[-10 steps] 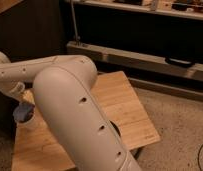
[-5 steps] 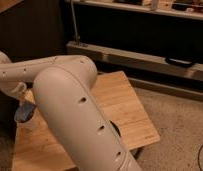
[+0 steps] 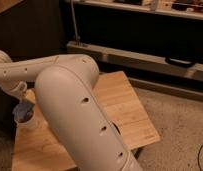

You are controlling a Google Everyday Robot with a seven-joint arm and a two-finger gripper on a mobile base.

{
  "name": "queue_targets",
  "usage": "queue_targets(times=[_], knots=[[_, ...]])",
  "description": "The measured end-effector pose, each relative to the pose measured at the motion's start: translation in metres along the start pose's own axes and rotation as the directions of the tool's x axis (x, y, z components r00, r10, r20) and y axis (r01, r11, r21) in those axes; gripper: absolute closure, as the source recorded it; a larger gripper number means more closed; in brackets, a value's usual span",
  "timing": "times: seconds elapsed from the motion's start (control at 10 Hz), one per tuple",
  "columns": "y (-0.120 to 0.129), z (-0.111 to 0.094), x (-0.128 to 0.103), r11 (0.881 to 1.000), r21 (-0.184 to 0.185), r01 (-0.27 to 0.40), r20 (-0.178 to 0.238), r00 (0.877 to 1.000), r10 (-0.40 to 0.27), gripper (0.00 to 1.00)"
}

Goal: Place the white sponge in the ceramic cup

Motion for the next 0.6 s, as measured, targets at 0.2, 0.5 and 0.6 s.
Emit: queue_targets(times=[0.2, 0.5, 0.6], knots=[[0.0000, -0.0008, 0.0002, 1.000, 0.001, 0.008, -0.002, 1.000, -0.008, 0.20], [0.0046, -0.0017, 0.0020, 1.000, -0.004, 0.010, -0.007, 1.000, -0.010, 0.20], [0.0062, -0.0031, 0.0018, 1.000, 0.002, 0.006, 0.001, 1.000, -0.006, 0.20]])
